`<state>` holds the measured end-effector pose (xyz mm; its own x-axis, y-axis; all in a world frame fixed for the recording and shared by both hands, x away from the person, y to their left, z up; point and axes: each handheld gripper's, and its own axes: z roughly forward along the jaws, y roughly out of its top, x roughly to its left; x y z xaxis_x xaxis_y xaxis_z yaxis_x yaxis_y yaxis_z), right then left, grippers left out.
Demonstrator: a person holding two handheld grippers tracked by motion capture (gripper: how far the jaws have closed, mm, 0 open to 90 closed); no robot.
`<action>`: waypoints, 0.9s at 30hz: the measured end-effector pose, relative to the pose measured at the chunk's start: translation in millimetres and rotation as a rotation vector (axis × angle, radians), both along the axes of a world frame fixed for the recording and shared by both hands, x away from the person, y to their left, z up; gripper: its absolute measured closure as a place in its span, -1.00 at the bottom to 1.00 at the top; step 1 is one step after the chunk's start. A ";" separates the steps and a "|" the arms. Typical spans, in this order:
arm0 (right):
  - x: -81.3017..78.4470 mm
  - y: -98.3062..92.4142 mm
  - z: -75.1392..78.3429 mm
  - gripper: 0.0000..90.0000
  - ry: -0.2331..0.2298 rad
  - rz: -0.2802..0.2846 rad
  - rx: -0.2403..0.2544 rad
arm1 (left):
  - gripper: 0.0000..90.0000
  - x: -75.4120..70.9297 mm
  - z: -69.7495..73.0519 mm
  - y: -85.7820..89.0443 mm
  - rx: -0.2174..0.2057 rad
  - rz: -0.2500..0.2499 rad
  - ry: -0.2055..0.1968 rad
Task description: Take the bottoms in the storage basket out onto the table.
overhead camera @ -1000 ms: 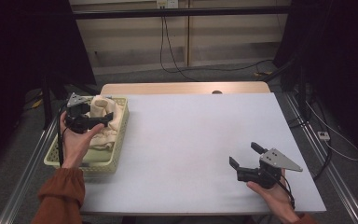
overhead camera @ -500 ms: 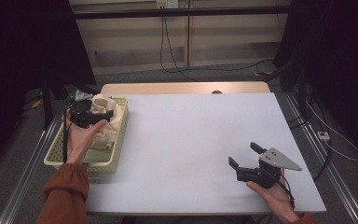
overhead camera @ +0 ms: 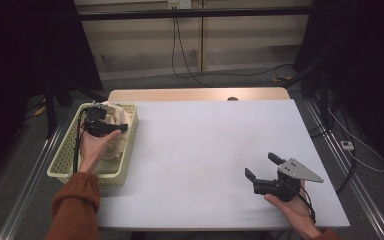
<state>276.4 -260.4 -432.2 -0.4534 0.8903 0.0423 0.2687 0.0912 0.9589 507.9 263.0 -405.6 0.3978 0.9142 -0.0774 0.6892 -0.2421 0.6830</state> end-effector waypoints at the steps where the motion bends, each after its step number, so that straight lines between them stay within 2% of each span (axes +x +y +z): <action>1: 0.0 0.0 0.0 -0.90 0.000 0.000 0.000 | -0.90 1.2 -2.8 0.3 -0.002 0.001 0.010; 3: 0.0 0.2 0.0 -0.90 0.002 0.000 0.001 | -0.86 2.7 -5.5 1.1 0.006 0.004 0.027; 4: 0.2 0.6 -0.1 -0.90 0.003 0.001 0.003 | -0.75 3.1 -5.7 2.2 0.006 0.003 0.026; 5: 0.2 0.6 -0.1 -0.90 0.003 0.001 0.003 | -0.75 3.2 -5.5 3.1 0.009 0.002 0.027; 7: 0.2 0.8 -0.3 -0.90 0.005 0.001 -0.002 | -0.69 3.7 -7.1 3.0 0.043 -0.001 0.028; 9: 0.1 0.9 -0.1 -0.90 0.003 0.003 -0.001 | -0.47 3.9 -9.2 2.5 0.087 -0.004 0.050; 11: 0.4 1.0 -0.2 -0.90 0.005 0.004 -0.001 | -0.40 4.7 -11.6 1.1 0.084 -0.019 0.084; 14: 0.5 1.2 -0.4 -0.90 0.008 0.007 -0.002 | -0.30 4.4 -12.4 0.7 0.101 -0.032 0.105; 17: 1.0 2.1 -0.9 -0.89 0.011 0.018 -0.006 | 0.10 4.0 -11.7 2.6 0.090 -0.046 0.145; 18: 1.0 2.2 -0.9 -0.89 0.011 0.019 -0.006 | 0.22 3.6 -11.2 3.2 0.088 -0.043 0.147; 19: 1.0 2.2 -0.9 -0.89 0.011 0.019 -0.006 | 0.22 3.2 -10.6 4.0 0.082 -0.042 0.153; 20: 0.9 2.1 -0.8 -0.89 0.012 0.018 -0.002 | 0.42 1.9 -9.9 4.5 0.084 -0.034 0.148; 21: 0.8 2.0 -0.7 -0.89 0.012 0.017 -0.003 | 0.47 0.5 -10.0 4.3 0.084 -0.022 0.132; 23: 0.9 2.0 -0.7 -0.89 0.012 0.017 -0.003 | 0.51 -0.6 -7.3 4.5 0.100 -0.033 0.138; 27: 0.9 2.1 -0.9 -0.89 0.013 0.021 -0.005 | 0.58 -3.6 -2.2 5.9 0.072 0.004 0.102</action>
<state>277.3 -258.3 -433.1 -0.4712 0.8809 0.0437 0.2792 0.1019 0.9548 504.3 269.0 -407.8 0.3872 0.9206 -0.0517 0.7553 -0.2845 0.5904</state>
